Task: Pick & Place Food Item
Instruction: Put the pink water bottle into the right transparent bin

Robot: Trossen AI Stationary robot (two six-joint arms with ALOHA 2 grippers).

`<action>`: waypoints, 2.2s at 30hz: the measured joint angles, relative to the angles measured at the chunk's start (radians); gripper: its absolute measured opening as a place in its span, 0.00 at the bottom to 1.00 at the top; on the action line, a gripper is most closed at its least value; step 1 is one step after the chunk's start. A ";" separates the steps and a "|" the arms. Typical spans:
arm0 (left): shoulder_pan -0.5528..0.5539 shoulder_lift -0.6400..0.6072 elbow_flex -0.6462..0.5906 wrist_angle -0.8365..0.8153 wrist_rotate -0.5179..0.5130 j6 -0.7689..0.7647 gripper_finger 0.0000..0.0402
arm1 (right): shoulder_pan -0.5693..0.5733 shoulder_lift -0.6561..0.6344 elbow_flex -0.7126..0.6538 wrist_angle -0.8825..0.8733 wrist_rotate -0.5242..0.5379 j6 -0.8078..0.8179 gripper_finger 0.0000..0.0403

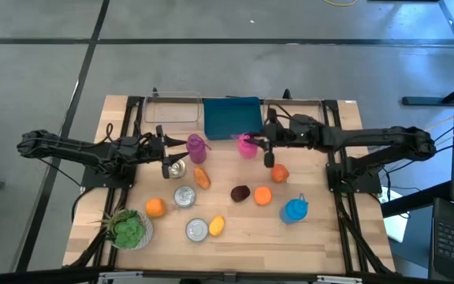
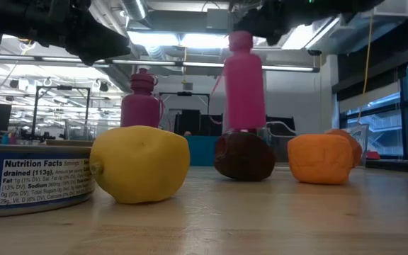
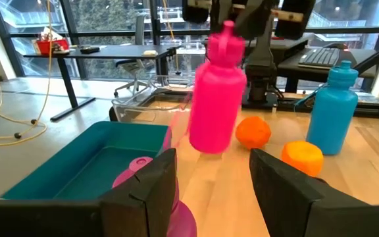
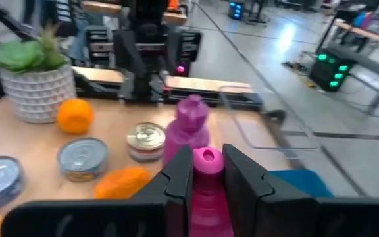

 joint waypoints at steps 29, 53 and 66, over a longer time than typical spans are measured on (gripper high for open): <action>0.000 -0.050 0.000 -0.011 0.000 0.012 0.46 | -0.142 -0.409 0.041 -0.426 0.296 -0.078 0.15; 0.000 -0.049 0.000 -0.033 0.013 -0.015 0.46 | -0.543 -0.408 -0.228 -0.171 0.047 -0.014 0.15; 0.000 -0.049 0.000 -0.033 0.012 -0.012 0.46 | -0.605 -0.407 -0.470 0.136 -0.006 0.062 0.15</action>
